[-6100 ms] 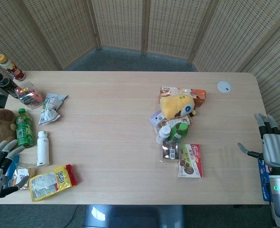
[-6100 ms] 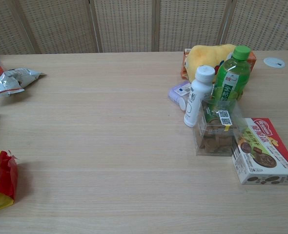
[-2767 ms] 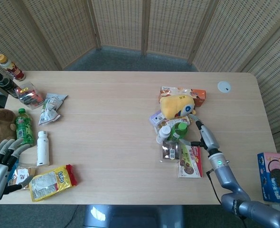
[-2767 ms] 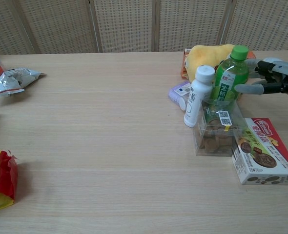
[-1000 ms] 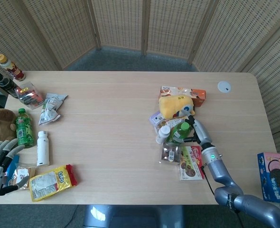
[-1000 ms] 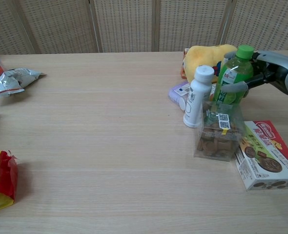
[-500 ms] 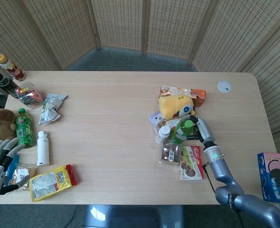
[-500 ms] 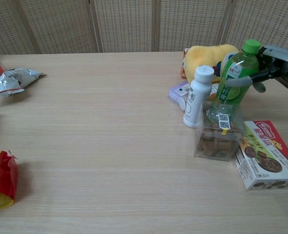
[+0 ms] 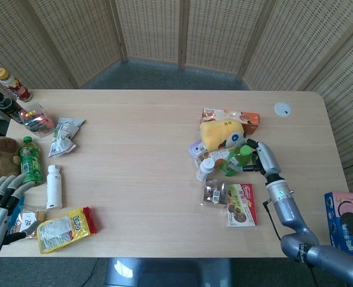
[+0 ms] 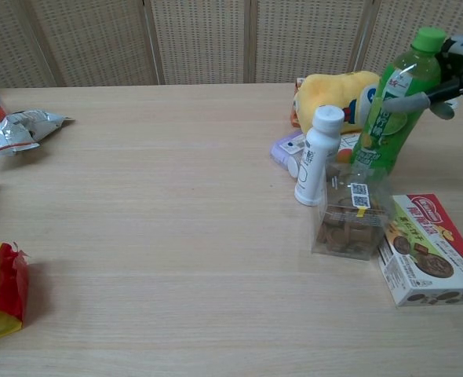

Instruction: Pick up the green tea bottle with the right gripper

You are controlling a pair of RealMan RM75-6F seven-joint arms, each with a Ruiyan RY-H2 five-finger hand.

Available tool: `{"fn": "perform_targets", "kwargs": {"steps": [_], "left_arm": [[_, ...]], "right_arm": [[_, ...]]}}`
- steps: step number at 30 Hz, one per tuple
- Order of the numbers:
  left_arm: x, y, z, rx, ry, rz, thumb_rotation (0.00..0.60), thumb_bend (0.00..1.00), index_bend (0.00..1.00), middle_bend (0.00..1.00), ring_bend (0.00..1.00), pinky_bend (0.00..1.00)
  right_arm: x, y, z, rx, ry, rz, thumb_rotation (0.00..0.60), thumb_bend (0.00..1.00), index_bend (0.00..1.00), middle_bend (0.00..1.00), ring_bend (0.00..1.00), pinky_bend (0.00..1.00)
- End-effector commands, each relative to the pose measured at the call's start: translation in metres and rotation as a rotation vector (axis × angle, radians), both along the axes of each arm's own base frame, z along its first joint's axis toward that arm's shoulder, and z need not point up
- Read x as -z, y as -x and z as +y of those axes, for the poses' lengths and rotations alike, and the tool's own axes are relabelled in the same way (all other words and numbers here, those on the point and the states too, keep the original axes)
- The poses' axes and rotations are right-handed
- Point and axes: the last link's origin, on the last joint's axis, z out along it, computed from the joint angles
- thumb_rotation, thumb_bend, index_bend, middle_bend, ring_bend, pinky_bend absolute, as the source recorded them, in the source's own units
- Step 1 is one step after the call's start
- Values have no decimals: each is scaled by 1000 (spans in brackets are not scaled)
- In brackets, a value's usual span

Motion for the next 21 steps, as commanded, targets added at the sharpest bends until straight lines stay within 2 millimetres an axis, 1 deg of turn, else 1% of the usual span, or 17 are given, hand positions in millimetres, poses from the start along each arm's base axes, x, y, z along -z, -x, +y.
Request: {"fn": "perform_targets", "kwargs": {"steps": [1, 4, 9, 21], "left_arm": [[1, -1, 1, 4, 2, 0, 600, 219, 160, 85, 0, 0], [2, -2, 0, 9, 4, -3, 600, 221, 161, 85, 0, 0], [3, -2, -2, 11, 3, -4, 600, 220, 160, 85, 0, 0], [2, 0, -10, 4, -5, -11, 600, 221, 160, 85, 0, 0]], "right_arm": [[-15, -7, -2, -18, 21, 4, 600, 107, 445, 886, 844, 839], [-27, -15, -5, -32, 37, 2, 600, 108, 445, 886, 843, 839], [-47, -34, -10, -69, 70, 10, 600, 107, 445, 886, 844, 840], [-89, -91, -19, -182, 133, 32, 600, 107, 456, 898, 856, 839]]}}
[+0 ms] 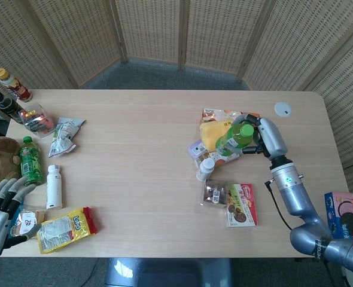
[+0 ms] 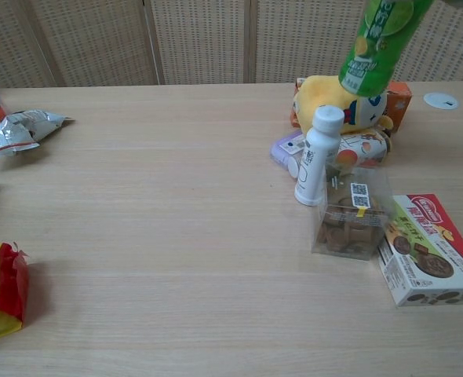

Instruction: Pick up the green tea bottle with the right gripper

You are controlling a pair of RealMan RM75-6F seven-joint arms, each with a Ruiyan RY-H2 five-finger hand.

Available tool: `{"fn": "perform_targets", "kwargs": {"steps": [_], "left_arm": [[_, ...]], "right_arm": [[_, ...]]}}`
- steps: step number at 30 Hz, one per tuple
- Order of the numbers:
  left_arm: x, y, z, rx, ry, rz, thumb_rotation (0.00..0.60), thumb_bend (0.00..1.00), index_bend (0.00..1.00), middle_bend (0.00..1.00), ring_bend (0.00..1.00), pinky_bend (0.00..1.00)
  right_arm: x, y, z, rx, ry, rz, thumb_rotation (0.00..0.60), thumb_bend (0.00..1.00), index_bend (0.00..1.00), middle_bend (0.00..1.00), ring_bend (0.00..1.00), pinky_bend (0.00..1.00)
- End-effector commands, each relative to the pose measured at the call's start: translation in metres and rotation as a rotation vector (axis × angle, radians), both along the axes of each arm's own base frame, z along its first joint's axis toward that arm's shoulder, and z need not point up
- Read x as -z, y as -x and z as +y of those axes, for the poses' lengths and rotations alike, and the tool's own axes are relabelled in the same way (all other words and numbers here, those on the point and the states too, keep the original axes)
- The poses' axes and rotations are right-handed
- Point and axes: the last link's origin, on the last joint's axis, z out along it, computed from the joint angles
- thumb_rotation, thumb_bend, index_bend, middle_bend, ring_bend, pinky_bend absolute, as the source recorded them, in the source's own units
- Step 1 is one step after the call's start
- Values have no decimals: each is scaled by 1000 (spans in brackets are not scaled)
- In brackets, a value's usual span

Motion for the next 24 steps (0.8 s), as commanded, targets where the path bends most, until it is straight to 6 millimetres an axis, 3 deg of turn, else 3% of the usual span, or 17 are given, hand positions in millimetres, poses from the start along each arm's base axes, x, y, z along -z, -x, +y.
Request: {"fn": "perform_targets", "kwargs": {"steps": [1, 14, 24], "left_arm": [[0, 0, -2, -1, -3, -3, 600, 221, 160, 86, 0, 0], [-3, 3, -10, -8, -18, -13, 600, 220, 160, 85, 0, 0], [-2, 4, -11, -12, -15, -14, 600, 221, 160, 85, 0, 0]], "right_arm": [[-11, -14, -3, -22, 19, 1, 600, 107, 458, 899, 857, 839], [-40, -56, -5, -100, 70, -7, 600, 108, 459, 901, 857, 839], [-44, -55, -6, -91, 77, -6, 600, 105, 463, 901, 857, 839]]}}
